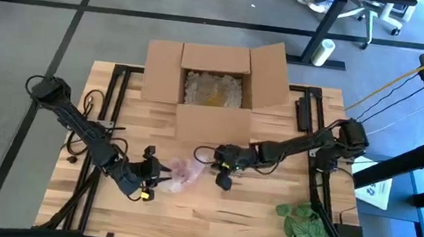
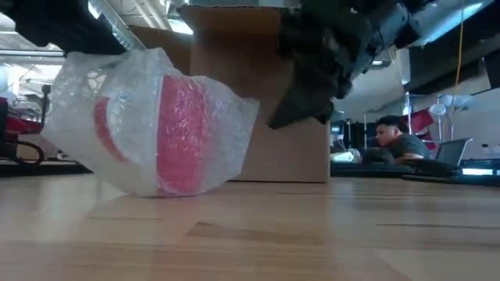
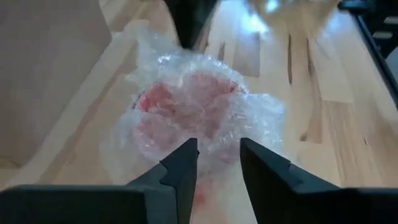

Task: Wrap mug
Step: Put the wrapped red mug into the box

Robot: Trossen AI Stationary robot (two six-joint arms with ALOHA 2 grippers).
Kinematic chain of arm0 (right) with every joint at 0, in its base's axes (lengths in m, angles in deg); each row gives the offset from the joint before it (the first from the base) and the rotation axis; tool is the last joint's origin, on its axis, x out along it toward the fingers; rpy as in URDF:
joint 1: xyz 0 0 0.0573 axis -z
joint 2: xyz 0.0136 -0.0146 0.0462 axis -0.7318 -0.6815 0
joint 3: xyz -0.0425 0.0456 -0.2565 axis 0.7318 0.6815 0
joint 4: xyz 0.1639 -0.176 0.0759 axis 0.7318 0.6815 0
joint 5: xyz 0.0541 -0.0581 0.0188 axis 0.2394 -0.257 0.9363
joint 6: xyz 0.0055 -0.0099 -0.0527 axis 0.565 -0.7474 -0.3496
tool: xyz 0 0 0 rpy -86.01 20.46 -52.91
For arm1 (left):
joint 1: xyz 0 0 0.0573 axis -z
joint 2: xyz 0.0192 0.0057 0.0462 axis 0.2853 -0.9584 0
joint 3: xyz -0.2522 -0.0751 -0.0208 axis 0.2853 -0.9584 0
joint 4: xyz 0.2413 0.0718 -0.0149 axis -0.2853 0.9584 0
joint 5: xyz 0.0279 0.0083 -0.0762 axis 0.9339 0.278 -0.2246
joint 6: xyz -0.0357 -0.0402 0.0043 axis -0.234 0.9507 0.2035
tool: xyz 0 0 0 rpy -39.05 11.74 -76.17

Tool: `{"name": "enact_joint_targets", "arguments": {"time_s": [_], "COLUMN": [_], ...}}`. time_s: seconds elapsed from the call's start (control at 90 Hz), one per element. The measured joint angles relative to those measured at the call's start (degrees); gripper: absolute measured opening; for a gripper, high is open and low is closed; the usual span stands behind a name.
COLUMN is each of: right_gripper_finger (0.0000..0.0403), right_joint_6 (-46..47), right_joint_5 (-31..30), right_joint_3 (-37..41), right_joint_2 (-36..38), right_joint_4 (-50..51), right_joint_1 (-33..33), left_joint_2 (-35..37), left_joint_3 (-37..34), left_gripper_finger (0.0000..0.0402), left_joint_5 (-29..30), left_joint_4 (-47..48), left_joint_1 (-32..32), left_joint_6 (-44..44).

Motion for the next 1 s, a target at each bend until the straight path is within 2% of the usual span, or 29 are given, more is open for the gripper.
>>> {"name": "enact_joint_targets", "arguments": {"time_s": [0.211,0.478,0.678,0.767,0.9,1.0], "right_gripper_finger": [0.0000,0.0000,0.0000,0.0000,0.0000,0.0000], "right_joint_6": [2.14,3.21,3.28,4.13,5.92,6.51], "right_joint_5": [0.67,0.06,-0.90,-0.38,-0.17,-0.04], "right_joint_3": [-0.13,-0.08,-0.08,-0.08,-0.08,-0.08], "right_joint_2": [2.25,2.62,2.62,2.62,2.62,2.62], "right_joint_4": [1.08,0.95,0.88,1.08,1.86,2.78], "right_joint_1": [0.71,-2.56,-3.48,-3.82,-5.20,-6.58], "left_joint_2": [3.41,10.76,11.12,9.91,7.92,6.42], "left_joint_3": [-0.02,0.00,0.07,0.07,0.07,0.07], "left_gripper_finger": [0.0105,0.0105,0.0105,0.0105,0.0105,0.0105], "left_joint_5": [-3.82,-6.77,-8.52,-12.77,-24.82,-29.89], "left_joint_4": [4.39,4.28,6.75,6.70,5.10,4.77], "left_joint_1": [-3.94,-7.89,-12.76,-15.80,-21.39,-24.44], "left_joint_6": [-1.08,-6.78,-8.43,-9.46,-8.16,-7.78]}}
